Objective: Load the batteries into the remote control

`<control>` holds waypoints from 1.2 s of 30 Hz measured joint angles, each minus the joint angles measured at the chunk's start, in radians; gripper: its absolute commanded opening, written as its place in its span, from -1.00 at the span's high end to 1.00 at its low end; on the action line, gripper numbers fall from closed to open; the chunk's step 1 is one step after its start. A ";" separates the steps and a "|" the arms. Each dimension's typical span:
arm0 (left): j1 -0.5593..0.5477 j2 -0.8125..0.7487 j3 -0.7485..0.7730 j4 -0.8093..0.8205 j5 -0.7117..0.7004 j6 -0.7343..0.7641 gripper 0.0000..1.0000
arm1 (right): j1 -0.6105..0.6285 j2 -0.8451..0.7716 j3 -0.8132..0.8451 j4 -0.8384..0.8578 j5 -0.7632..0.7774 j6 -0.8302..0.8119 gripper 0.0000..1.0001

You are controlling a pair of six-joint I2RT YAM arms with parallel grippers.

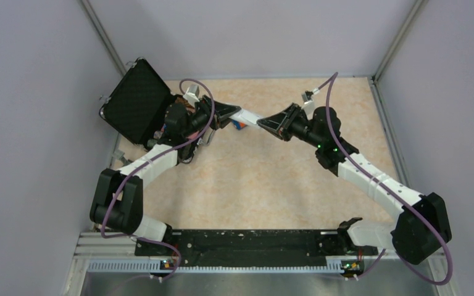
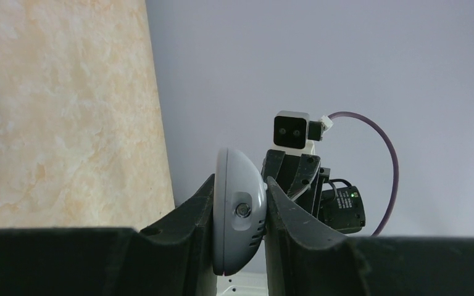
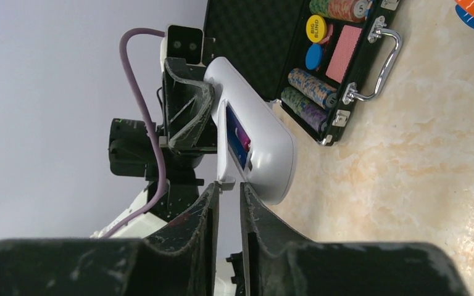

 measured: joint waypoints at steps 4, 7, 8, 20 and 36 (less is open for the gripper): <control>0.000 0.000 0.000 -0.017 -0.001 0.005 1.00 | 0.000 0.000 0.013 -0.027 0.000 0.000 0.47; 0.000 0.000 0.000 -0.030 -0.001 0.011 1.00 | 0.000 0.000 0.016 -0.043 0.001 0.001 0.41; 0.000 0.000 0.000 -0.035 0.000 0.011 1.00 | 0.000 0.000 0.018 -0.050 0.001 0.001 0.40; -0.001 0.000 0.000 -0.055 0.002 0.021 1.00 | 0.000 -0.001 0.040 -0.117 0.006 0.020 0.33; -0.002 -0.035 0.002 -0.187 0.003 0.119 1.00 | -0.007 -0.005 0.069 -0.261 0.016 -0.044 0.07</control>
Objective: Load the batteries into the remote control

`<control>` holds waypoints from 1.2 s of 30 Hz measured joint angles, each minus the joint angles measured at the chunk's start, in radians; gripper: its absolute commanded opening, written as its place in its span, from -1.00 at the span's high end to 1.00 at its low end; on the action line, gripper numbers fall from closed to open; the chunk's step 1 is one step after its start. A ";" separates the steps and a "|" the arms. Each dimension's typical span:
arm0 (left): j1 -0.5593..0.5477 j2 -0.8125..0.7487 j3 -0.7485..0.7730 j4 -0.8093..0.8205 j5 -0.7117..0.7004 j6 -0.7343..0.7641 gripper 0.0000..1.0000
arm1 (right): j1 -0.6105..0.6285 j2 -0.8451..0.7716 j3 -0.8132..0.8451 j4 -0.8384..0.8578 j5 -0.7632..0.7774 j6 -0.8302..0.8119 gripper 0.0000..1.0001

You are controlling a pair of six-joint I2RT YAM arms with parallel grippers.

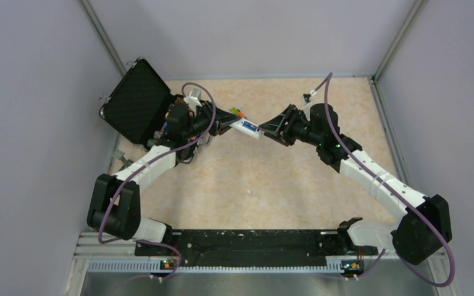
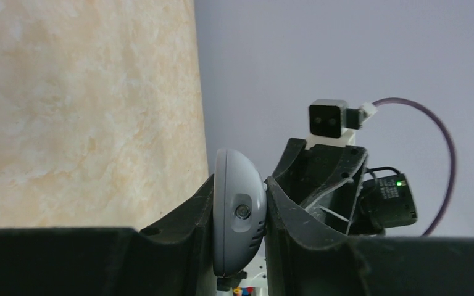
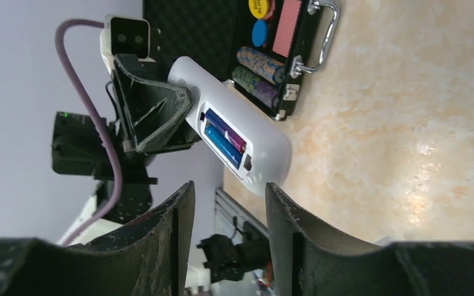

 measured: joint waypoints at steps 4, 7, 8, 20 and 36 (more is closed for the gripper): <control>0.007 -0.018 0.001 -0.101 -0.012 0.118 1.00 | 0.000 0.010 0.032 -0.064 -0.024 -0.136 0.00; 0.031 -0.029 0.001 -0.190 -0.037 0.217 1.00 | 0.015 0.045 0.082 -0.150 -0.029 -0.287 -0.02; 0.037 -0.032 0.001 -0.217 -0.048 0.243 1.00 | 0.022 0.058 0.095 -0.172 -0.026 -0.332 -0.02; 0.122 -0.118 -0.110 -0.443 -0.140 0.475 1.00 | 0.370 0.177 0.058 -0.453 0.181 -0.801 -0.04; 0.134 -0.134 -0.288 -0.461 -0.044 0.599 1.00 | 0.701 0.276 -0.063 -0.436 0.263 -0.850 0.12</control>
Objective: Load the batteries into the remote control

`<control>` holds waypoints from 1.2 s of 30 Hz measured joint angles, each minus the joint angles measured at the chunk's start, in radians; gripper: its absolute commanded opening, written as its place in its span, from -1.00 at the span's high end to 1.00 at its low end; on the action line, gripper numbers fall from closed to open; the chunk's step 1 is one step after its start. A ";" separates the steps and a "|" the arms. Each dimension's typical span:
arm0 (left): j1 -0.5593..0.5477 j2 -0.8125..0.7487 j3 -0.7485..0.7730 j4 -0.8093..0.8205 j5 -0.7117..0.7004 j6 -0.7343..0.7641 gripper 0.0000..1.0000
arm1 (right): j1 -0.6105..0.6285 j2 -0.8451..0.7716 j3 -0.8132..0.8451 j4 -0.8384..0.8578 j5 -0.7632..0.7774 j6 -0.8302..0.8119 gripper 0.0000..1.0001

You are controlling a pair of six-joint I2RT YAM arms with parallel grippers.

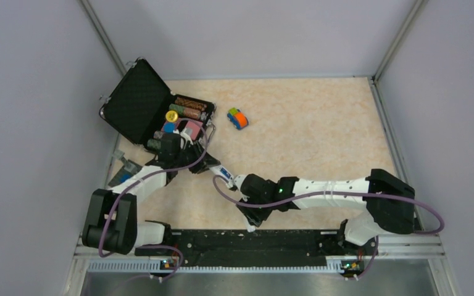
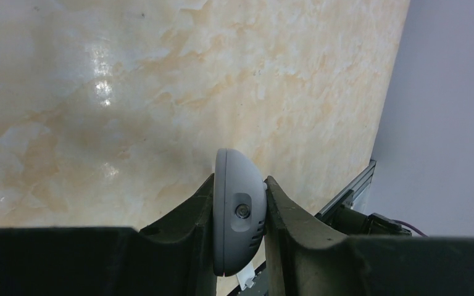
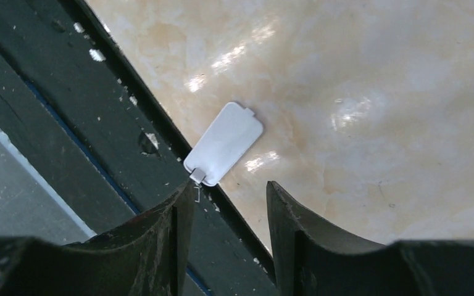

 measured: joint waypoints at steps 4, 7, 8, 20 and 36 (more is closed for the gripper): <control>0.000 0.007 -0.026 0.018 0.002 -0.008 1.00 | 0.066 0.008 -0.008 0.031 0.020 -0.029 0.20; 0.006 0.015 -0.028 0.035 0.011 -0.013 1.00 | 0.126 0.009 -0.017 0.058 0.029 -0.079 0.25; 0.011 0.017 -0.028 0.039 0.017 -0.014 1.00 | 0.148 0.009 -0.027 0.074 0.029 -0.102 0.27; 0.083 -0.030 -0.099 0.063 0.031 -0.028 1.00 | 0.180 0.009 -0.114 0.148 0.057 -0.303 0.39; 0.100 -0.080 -0.115 0.064 0.030 -0.043 1.00 | 0.180 0.011 -0.124 0.195 0.063 -0.406 0.43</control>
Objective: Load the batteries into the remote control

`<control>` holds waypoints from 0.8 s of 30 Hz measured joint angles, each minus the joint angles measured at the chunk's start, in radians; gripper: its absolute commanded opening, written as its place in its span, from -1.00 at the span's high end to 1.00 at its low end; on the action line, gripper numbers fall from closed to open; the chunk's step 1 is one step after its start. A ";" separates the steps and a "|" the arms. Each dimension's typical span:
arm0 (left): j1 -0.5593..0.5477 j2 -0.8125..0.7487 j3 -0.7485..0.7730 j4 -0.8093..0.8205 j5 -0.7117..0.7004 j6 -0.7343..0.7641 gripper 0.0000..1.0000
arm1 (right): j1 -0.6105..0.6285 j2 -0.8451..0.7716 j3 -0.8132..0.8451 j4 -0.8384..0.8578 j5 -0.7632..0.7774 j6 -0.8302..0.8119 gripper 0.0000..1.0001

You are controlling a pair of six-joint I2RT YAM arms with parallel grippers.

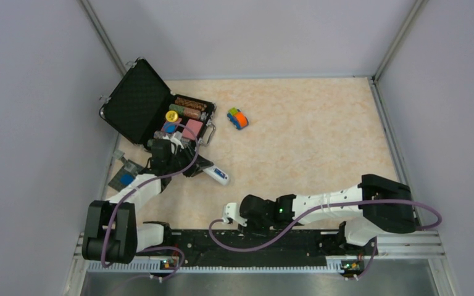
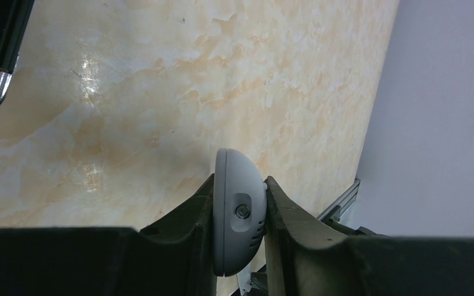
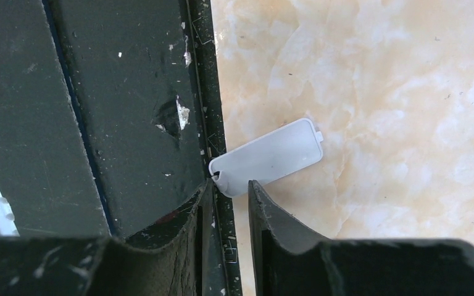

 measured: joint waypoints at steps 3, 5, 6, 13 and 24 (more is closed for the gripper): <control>0.002 0.000 -0.001 0.000 0.000 0.000 1.00 | 0.000 0.002 -0.002 0.000 -0.003 -0.011 0.39; 0.002 0.000 -0.001 0.000 0.000 0.000 1.00 | 0.000 0.003 -0.002 0.000 -0.007 -0.019 0.39; 0.003 0.000 -0.002 0.000 0.000 0.000 1.00 | 0.000 0.005 -0.002 0.002 -0.008 -0.022 0.42; 0.009 0.000 -0.006 0.002 0.000 0.000 1.00 | 0.001 0.021 0.006 0.015 -0.020 -0.025 0.83; 0.014 0.000 -0.010 0.003 0.004 0.000 1.00 | 0.014 0.039 0.024 0.014 0.049 -0.021 1.00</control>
